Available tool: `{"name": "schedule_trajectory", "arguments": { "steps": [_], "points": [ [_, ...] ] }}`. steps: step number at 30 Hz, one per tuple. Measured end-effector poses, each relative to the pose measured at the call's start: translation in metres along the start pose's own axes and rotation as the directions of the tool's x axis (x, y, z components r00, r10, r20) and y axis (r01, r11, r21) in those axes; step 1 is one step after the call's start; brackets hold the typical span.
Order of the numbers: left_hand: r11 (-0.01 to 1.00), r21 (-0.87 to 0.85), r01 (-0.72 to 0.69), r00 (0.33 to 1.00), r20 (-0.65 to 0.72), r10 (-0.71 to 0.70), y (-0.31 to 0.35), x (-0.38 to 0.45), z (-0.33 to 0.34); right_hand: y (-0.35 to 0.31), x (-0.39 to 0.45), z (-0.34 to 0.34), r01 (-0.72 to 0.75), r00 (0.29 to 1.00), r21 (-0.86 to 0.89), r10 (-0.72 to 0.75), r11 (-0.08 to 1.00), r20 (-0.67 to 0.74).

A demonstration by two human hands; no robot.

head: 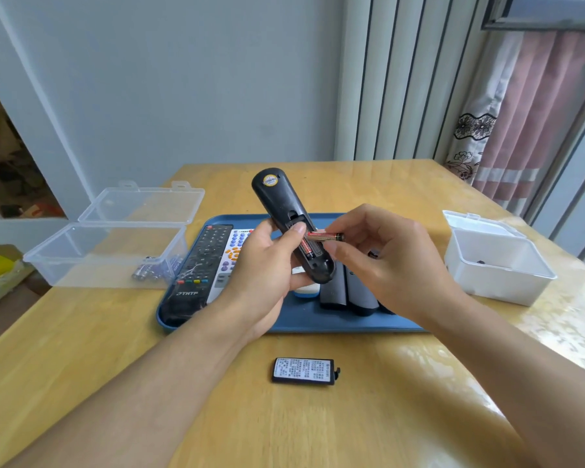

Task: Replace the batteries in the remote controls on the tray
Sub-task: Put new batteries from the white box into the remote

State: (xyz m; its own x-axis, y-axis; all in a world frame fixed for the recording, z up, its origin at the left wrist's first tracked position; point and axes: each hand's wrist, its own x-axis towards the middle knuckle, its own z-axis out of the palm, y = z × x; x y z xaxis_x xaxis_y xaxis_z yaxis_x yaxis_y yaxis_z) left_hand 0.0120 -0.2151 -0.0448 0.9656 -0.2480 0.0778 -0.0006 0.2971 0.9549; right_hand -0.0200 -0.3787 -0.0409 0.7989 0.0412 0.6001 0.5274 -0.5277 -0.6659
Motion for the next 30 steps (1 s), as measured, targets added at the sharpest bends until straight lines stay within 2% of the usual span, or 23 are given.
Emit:
{"name": "schedule_trajectory", "arguments": {
  "steps": [3,9,15,20,24,27,30],
  "points": [
    [1.0,-0.016,-0.012,1.0,-0.001,0.012,-0.0009,0.0017,-0.0005,-0.0006,-0.0017,-0.0007,0.062,0.997,-0.054,-0.065,0.997,-0.049],
    [0.994,0.102,-0.035,0.999,0.019,0.033,-0.005,-0.0001,-0.0039,0.0006,-0.0025,0.0024,0.097,0.995,-0.068,-0.096,0.993,0.016],
    [0.99,0.136,-0.037,0.998,0.053,0.03,-0.0032,0.0005,-0.006,0.0039,-0.0021,0.0042,0.144,0.989,-0.088,-0.142,0.986,0.027],
    [0.989,0.148,-0.015,0.997,0.081,0.003,-0.0035,0.0004,-0.006,0.0046,-0.0008,0.0019,0.056,0.998,-0.082,-0.054,0.995,0.025],
    [0.992,0.126,-0.011,0.998,0.066,0.003,-0.0035,0.0014,-0.0066,0.0035,-0.0027,0.0028,0.052,0.999,-0.14,-0.053,0.989,0.002],
    [0.995,0.091,-0.037,0.998,0.055,0.032,-0.0032,0.0016,-0.0049,0.0016,-0.0033,0.0011,-0.034,0.999,-0.138,0.03,0.99,-0.03],
    [0.985,0.152,-0.083,0.994,0.079,0.072,-0.0062,-0.0002,-0.0025,0.0003,-0.002,-0.0009,-0.151,0.988,-0.129,0.153,0.98,0.004]
  ]
}}
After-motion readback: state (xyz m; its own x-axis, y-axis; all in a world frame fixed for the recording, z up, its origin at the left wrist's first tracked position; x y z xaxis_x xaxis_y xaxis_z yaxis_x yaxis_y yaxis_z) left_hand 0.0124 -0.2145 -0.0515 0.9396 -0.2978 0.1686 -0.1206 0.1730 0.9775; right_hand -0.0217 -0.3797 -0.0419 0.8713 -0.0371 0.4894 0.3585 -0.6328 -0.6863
